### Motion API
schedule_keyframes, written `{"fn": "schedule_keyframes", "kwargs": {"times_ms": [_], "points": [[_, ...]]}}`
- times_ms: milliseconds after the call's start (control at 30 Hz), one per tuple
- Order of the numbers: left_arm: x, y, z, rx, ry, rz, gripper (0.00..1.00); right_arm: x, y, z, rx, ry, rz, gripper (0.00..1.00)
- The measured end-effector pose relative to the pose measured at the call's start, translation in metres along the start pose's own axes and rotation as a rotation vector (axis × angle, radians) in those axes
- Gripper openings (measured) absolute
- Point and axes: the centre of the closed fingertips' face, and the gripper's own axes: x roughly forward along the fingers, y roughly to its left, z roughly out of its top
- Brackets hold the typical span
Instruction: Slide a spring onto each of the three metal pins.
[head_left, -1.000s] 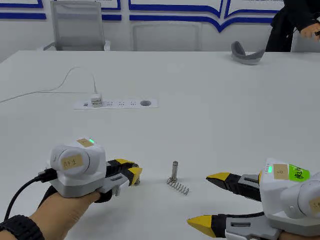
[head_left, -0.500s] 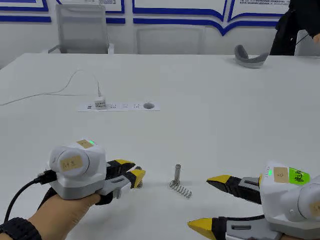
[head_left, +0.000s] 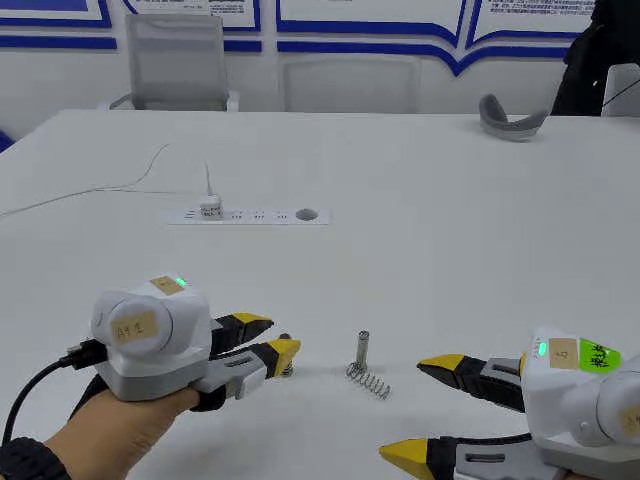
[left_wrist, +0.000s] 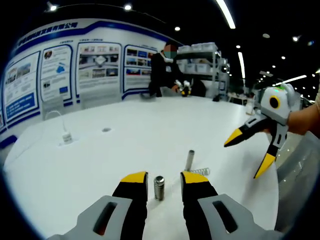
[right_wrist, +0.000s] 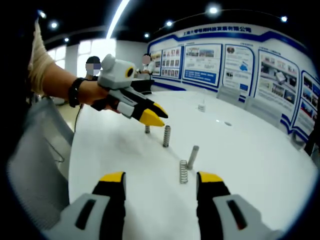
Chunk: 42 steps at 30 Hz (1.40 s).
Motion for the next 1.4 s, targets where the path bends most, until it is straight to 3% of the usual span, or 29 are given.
{"fn": "schedule_keyframes", "kwargs": {"times_ms": [467, 833, 1400], "points": [[-0.017, -0.01, 0.006, -0.018, -0.032, -0.033, 0.38, 0.003, -0.001, 0.0, -0.002, 0.002, 0.006, 0.58], [-0.035, -0.016, -0.004, -0.032, -0.047, -0.07, 0.42, 0.005, -0.003, -0.002, 0.004, 0.011, -0.001, 0.58], [-0.066, -0.023, -0.025, -0.02, -0.027, -0.127, 0.44, 0.01, -0.008, -0.004, 0.009, 0.03, -0.006, 0.57]]}}
